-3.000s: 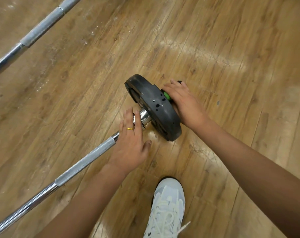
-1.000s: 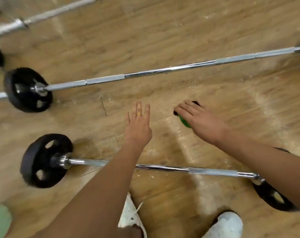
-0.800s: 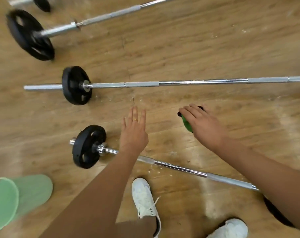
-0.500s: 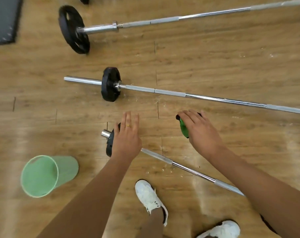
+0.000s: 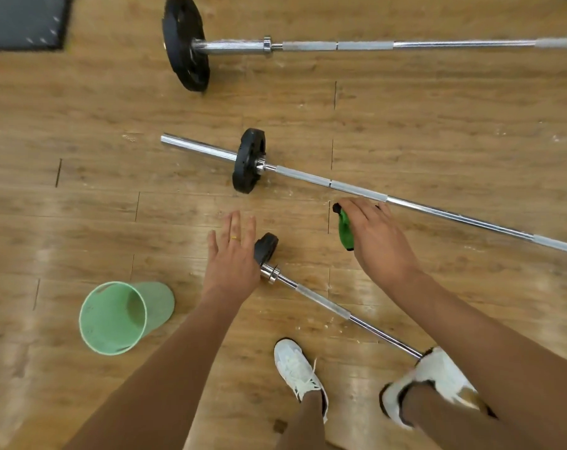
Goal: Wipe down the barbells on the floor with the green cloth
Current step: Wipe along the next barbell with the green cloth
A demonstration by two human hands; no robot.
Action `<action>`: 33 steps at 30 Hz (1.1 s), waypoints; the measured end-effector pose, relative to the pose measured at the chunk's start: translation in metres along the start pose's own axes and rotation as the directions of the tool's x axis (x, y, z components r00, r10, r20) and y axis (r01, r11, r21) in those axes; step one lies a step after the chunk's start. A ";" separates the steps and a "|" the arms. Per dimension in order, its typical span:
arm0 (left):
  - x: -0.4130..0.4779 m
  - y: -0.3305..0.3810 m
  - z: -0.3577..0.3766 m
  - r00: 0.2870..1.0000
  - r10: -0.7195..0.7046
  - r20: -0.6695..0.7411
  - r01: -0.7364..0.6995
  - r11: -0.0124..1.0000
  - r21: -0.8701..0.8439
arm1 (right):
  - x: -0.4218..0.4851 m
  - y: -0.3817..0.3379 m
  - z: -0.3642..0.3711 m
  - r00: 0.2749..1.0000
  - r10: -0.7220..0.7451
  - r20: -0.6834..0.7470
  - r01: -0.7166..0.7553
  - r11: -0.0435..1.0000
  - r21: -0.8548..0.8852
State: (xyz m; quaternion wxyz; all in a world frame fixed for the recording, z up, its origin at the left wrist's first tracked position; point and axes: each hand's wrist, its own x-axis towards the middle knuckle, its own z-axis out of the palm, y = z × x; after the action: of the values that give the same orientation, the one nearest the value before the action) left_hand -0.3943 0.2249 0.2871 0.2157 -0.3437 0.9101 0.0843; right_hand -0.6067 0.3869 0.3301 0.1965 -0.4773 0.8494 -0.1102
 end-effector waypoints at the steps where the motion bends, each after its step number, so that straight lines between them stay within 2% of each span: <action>1: 0.005 0.003 -0.003 1.000 0.001 -0.009 -0.001 1.000 0.003 | 0.006 0.000 -0.002 1.000 0.004 -0.009 -0.004 1.000 0.013; 6: 0.059 0.028 -0.027 0.997 0.033 -0.067 -0.032 0.999 0.020 | 0.055 0.023 -0.019 1.000 0.018 -0.003 -0.018 0.997 0.079; 9: 0.098 0.033 -0.043 0.995 0.004 -0.103 -0.005 1.000 -0.007 | 0.101 0.040 -0.026 1.000 -0.016 0.004 0.015 0.993 0.119; 13: 0.138 0.040 -0.058 0.994 -0.088 -0.064 0.091 0.995 0.036 | 0.154 0.062 -0.036 0.996 -0.088 0.023 0.082 0.978 0.190; 15: 0.155 0.047 -0.062 0.993 -0.112 -0.029 0.113 0.993 0.032 | 0.169 0.076 -0.039 0.995 -0.093 0.032 0.083 0.970 0.227; 19: 0.179 0.054 -0.074 0.991 -0.128 -0.045 0.129 0.992 0.014 | 0.191 0.098 -0.037 0.992 -0.107 0.073 0.082 0.954 0.287; 26: 0.205 0.044 -0.077 0.987 -0.150 -0.054 0.152 0.988 0.038 | 0.221 0.099 0.002 0.988 -0.102 0.114 0.048 0.916 0.399; 33: 0.269 0.000 -0.001 0.973 -0.125 -0.197 0.132 0.991 0.022 | 0.295 0.114 0.089 0.977 -0.201 0.077 0.140 0.868 0.476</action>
State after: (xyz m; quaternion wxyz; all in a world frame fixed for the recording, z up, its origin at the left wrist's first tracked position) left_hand -0.5750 0.0663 0.1672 0.1367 -0.4044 0.9041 0.0201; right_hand -0.7931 0.1949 0.1399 0.3479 -0.4948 0.7381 -0.2988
